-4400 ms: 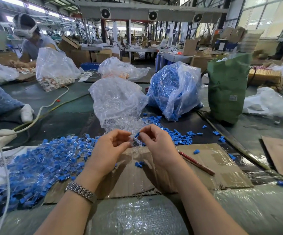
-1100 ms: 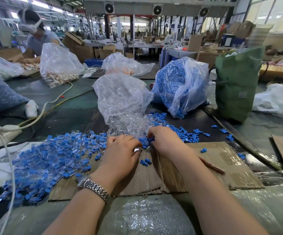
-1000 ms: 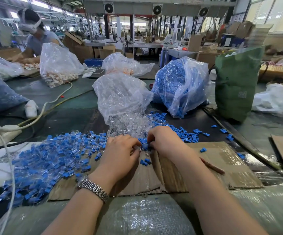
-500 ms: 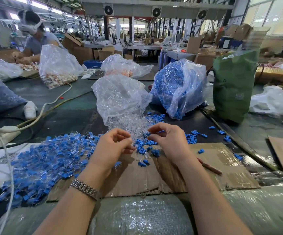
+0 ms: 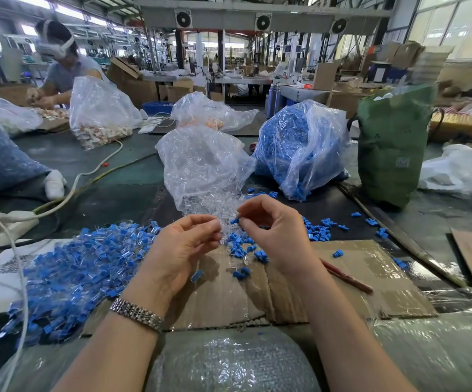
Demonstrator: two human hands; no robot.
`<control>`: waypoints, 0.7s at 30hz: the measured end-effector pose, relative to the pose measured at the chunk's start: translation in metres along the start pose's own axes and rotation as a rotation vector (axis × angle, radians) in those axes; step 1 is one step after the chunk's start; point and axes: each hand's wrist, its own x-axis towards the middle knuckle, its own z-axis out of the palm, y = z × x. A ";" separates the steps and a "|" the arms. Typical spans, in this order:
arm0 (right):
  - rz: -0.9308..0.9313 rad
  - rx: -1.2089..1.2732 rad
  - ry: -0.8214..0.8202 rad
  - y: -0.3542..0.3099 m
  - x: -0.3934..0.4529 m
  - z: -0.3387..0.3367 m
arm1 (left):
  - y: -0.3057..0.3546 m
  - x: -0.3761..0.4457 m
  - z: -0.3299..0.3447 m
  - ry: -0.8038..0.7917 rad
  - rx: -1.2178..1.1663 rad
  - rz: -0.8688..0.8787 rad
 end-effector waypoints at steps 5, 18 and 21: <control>-0.085 -0.034 -0.012 -0.003 -0.001 0.000 | -0.001 0.000 0.001 -0.059 -0.058 -0.049; -0.212 -0.206 -0.098 -0.007 -0.006 0.001 | -0.001 -0.002 0.004 -0.131 0.037 -0.035; -0.234 -0.232 -0.122 -0.010 -0.007 0.001 | -0.001 -0.002 0.004 -0.131 0.062 -0.033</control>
